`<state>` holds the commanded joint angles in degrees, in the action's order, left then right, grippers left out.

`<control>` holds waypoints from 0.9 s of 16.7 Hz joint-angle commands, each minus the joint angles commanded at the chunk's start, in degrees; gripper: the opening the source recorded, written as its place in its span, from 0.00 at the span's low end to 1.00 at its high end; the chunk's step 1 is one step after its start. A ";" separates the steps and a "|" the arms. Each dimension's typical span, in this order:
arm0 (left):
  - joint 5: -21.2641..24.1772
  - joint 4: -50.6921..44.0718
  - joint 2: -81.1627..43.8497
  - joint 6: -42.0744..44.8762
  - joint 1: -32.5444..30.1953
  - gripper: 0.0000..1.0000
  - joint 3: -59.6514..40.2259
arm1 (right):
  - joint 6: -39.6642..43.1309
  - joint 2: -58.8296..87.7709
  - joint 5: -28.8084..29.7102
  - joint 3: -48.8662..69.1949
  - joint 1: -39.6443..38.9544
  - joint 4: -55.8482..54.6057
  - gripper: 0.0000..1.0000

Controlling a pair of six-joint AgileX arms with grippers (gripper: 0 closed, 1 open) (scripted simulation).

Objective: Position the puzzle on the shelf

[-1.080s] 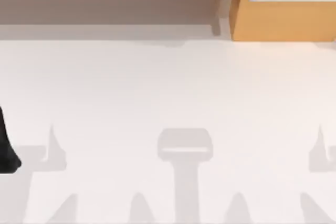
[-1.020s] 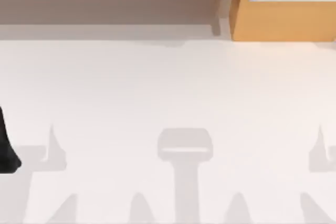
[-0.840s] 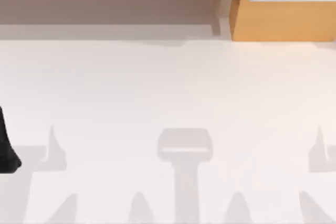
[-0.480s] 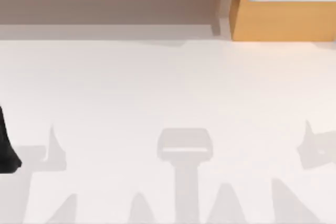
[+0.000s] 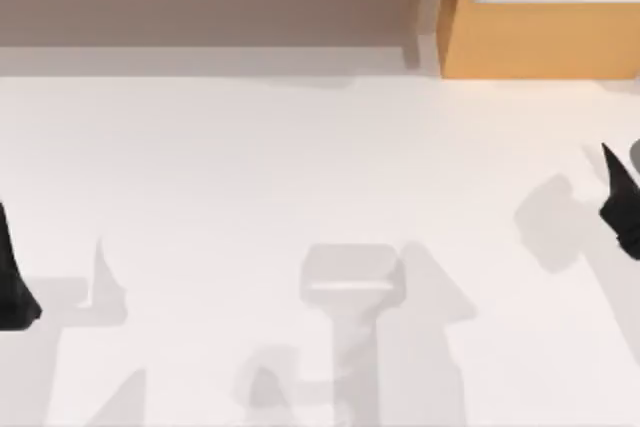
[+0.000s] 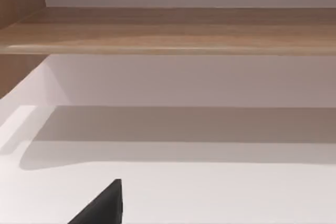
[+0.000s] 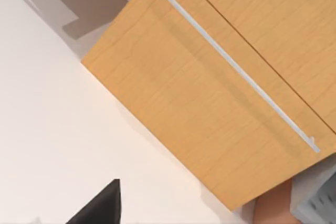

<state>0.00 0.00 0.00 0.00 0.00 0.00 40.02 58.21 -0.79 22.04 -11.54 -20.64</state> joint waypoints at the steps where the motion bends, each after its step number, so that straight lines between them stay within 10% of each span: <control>1: 0.00 0.00 0.00 0.00 0.00 1.00 0.00 | 3.52 5.26 0.21 2.07 -0.69 -2.45 1.00; 15: 0.00 0.00 0.00 0.00 0.00 1.00 0.00 | 41.88 59.68 8.59 26.40 -1.52 -40.21 1.00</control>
<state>0.00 0.00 0.00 0.00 0.00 0.00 81.90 117.89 7.81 48.44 -13.06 -60.85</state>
